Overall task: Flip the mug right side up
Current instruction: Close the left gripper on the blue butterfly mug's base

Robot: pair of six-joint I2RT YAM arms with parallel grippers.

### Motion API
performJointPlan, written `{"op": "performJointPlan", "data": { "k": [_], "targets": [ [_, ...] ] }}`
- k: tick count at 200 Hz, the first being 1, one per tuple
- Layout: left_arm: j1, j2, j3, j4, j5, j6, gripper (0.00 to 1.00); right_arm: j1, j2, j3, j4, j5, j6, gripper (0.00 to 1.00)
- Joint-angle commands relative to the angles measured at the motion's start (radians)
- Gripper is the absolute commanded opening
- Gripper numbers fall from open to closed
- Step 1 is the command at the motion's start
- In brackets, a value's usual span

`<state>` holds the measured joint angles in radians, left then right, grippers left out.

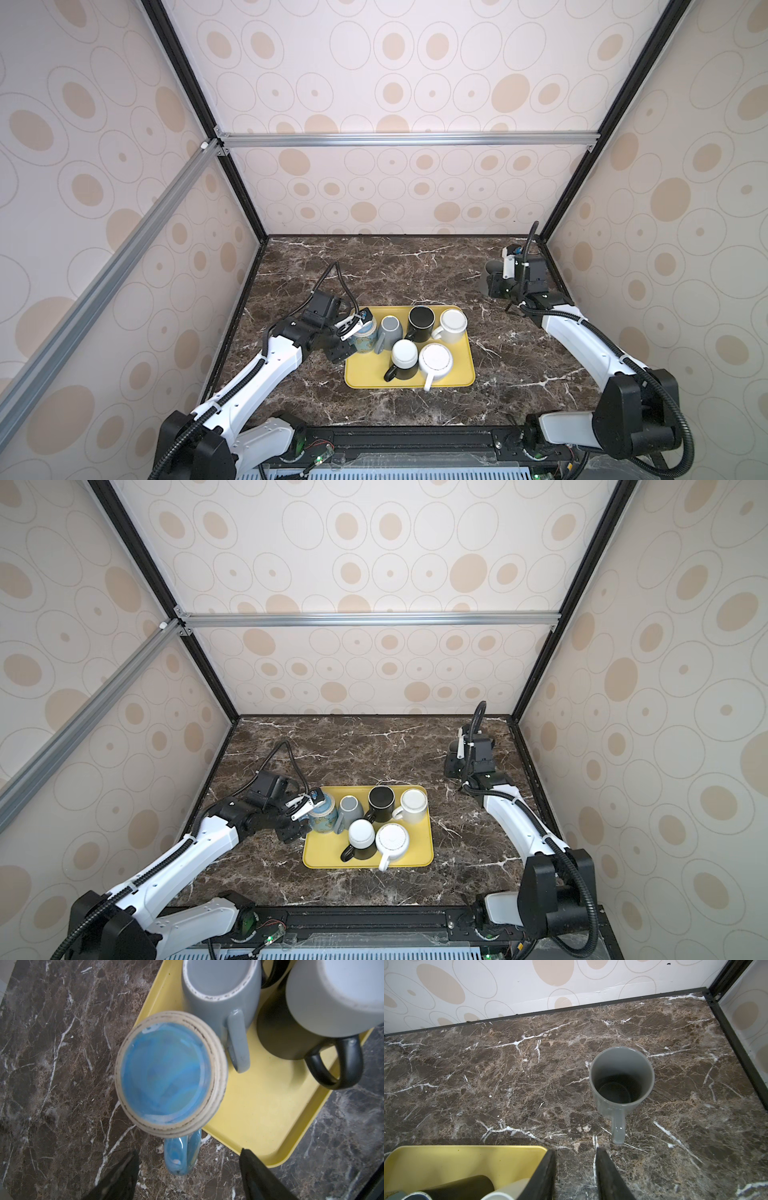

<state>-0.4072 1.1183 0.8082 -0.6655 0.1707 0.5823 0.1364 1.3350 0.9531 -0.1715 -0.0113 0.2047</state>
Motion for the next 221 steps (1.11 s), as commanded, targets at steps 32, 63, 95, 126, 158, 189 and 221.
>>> {"op": "performJointPlan", "data": {
  "k": [32, 63, 95, 126, 158, 189, 221],
  "targets": [
    [0.012, 0.049, -0.018, 0.053, -0.026, 0.022, 0.73, 0.006, -0.018, -0.014, 0.009, -0.013, 0.000, 0.35],
    [0.022, 0.087, -0.002, 0.048, -0.010, 0.031, 0.67, 0.007, -0.019, -0.015, 0.005, -0.004, -0.009, 0.35],
    [0.032, 0.132, 0.009, 0.063, -0.007, 0.028, 0.64, 0.006, -0.017, -0.020, 0.010, -0.004, -0.010, 0.35],
    [0.048, 0.174, 0.044, 0.054, 0.005, 0.027, 0.60, 0.006, -0.013, -0.019, 0.006, 0.004, -0.012, 0.34],
    [0.059, 0.203, 0.060, 0.061, 0.007, 0.025, 0.59, 0.006, -0.014, -0.022, 0.015, -0.013, -0.011, 0.33],
    [0.067, 0.211, 0.062, 0.065, -0.006, 0.026, 0.56, 0.006, -0.012, -0.024, 0.016, -0.010, -0.012, 0.33],
    [0.070, 0.203, 0.059, 0.066, -0.006, 0.031, 0.50, 0.006, -0.013, -0.024, 0.017, -0.004, -0.012, 0.33]
  ]
}}
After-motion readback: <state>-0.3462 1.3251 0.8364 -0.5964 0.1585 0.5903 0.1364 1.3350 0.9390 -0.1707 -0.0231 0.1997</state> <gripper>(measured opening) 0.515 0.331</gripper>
